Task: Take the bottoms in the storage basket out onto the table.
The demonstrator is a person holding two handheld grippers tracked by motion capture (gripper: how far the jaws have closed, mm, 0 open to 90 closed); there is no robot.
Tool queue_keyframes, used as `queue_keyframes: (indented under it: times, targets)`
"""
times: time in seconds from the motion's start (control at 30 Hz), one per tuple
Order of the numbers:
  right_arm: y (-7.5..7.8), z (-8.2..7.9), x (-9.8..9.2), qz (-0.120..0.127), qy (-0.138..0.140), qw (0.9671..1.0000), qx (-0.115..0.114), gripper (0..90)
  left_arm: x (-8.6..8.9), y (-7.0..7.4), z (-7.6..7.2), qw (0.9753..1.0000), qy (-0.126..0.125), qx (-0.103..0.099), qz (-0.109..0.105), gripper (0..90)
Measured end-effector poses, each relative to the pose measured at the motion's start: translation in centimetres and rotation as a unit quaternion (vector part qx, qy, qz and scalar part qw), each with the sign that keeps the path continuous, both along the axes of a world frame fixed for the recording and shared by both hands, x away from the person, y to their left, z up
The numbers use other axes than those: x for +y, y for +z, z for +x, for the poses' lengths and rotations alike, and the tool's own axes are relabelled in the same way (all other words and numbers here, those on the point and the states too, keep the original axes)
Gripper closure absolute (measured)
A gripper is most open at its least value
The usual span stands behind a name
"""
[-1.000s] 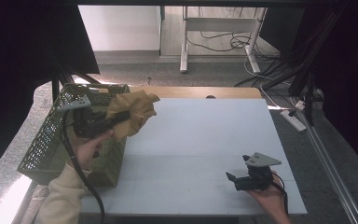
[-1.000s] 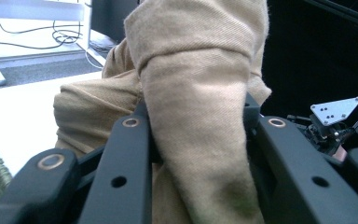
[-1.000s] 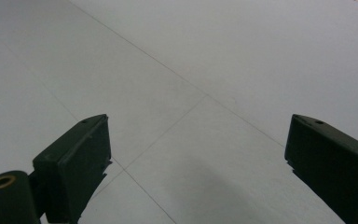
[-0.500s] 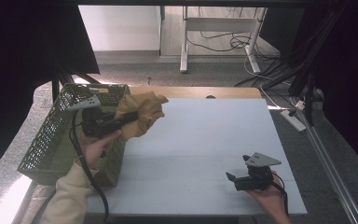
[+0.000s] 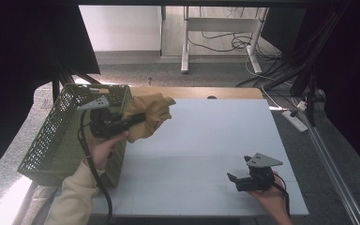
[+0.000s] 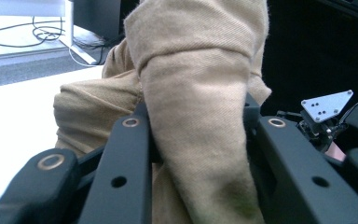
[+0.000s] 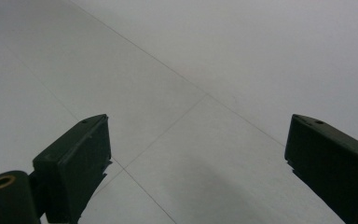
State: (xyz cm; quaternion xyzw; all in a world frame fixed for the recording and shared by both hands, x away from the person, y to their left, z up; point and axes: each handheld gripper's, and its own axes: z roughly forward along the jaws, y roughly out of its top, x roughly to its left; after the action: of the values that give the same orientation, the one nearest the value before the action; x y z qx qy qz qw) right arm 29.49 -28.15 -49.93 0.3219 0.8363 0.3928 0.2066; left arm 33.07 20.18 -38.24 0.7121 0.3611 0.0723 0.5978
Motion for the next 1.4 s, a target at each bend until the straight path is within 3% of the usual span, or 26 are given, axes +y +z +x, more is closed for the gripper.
queue_keyframes:
  times: [0.77, 1.4]
  targets:
    - [0.0, 0.0, 0.0, -0.001, -0.001, 1.0000, 0.001, 6.7, -2.4, -0.1, 0.5, 0.9998, -0.020, 0.000, 0.005, 67.6]
    - [0.1, -0.1, -0.1, 0.004, -0.002, 1.0000, -0.002, 6.8, -5.4, -0.5, 1.5, 0.9991, -0.043, 0.003, 0.003, 67.6]
